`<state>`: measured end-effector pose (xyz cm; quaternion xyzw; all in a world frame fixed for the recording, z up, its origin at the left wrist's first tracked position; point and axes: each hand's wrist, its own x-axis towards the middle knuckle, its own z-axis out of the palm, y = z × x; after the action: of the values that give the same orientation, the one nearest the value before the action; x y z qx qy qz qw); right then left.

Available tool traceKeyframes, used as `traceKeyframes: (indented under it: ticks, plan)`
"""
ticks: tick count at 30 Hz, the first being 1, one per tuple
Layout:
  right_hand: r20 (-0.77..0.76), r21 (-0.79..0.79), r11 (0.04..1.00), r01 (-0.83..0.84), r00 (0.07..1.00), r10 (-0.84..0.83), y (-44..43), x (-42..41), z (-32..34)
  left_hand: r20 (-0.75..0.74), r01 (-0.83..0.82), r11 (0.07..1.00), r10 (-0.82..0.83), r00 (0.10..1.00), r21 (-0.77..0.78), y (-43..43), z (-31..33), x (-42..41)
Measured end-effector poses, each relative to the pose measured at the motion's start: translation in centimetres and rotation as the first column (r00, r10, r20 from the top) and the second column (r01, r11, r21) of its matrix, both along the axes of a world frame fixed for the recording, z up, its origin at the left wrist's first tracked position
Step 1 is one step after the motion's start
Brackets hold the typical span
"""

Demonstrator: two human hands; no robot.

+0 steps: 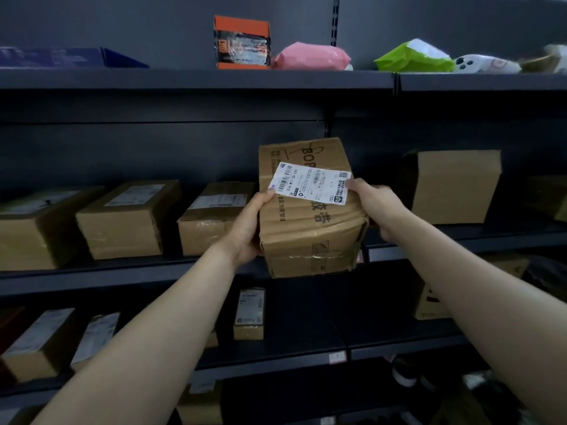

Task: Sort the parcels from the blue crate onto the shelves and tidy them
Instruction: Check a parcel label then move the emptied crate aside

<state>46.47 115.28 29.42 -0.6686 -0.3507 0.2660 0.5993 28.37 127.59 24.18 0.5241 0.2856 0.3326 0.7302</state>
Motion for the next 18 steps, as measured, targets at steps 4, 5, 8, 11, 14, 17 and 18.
traceKeyframes:
  ticks: [4, 5, 8, 11, 14, 17, 18]
  plan:
    - [-0.034, -0.035, 0.997, 0.067, 0.997, -0.068, 2.8, 0.9, 0.1, 0.013, -0.023, 0.999, 0.023, 1.0, -0.027, 2.0, 0.6, 0.9]
    - [-0.047, -0.048, 0.996, 0.072, 0.996, -0.075, 3.4, 1.2, 0.1, 0.015, -0.024, 0.999, 0.024, 1.0, -0.027, 2.3, 0.7, 1.1]
    - [-0.089, -0.044, 0.999, 0.03, 0.995, -0.034, 5.2, 2.2, 0.0, 0.019, -0.016, 0.999, 0.017, 1.0, -0.04, 3.5, 0.6, 1.9]
    - [-0.118, -0.049, 0.999, -0.023, 0.993, 0.017, 6.6, 2.9, 0.2, 0.01, -0.032, 0.997, 0.033, 0.999, -0.069, 4.5, 0.7, 2.6]
    - [-0.153, -0.056, 0.997, -0.052, 0.987, 0.043, 7.7, 3.5, 0.6, -0.007, -0.054, 0.997, 0.054, 0.999, -0.059, 5.0, 0.9, 3.2]
    - [-0.165, -0.08, 0.994, -0.074, 0.985, 0.06, 8.5, 3.8, 1.0, -0.03, -0.078, 0.995, 0.076, 0.997, -0.056, 5.6, 0.9, 3.4]
    - [-0.164, -0.087, 0.993, -0.081, 0.984, 0.066, 8.7, 3.9, 1.1, -0.042, -0.086, 0.995, 0.083, 0.996, -0.057, 5.9, 0.9, 3.5]
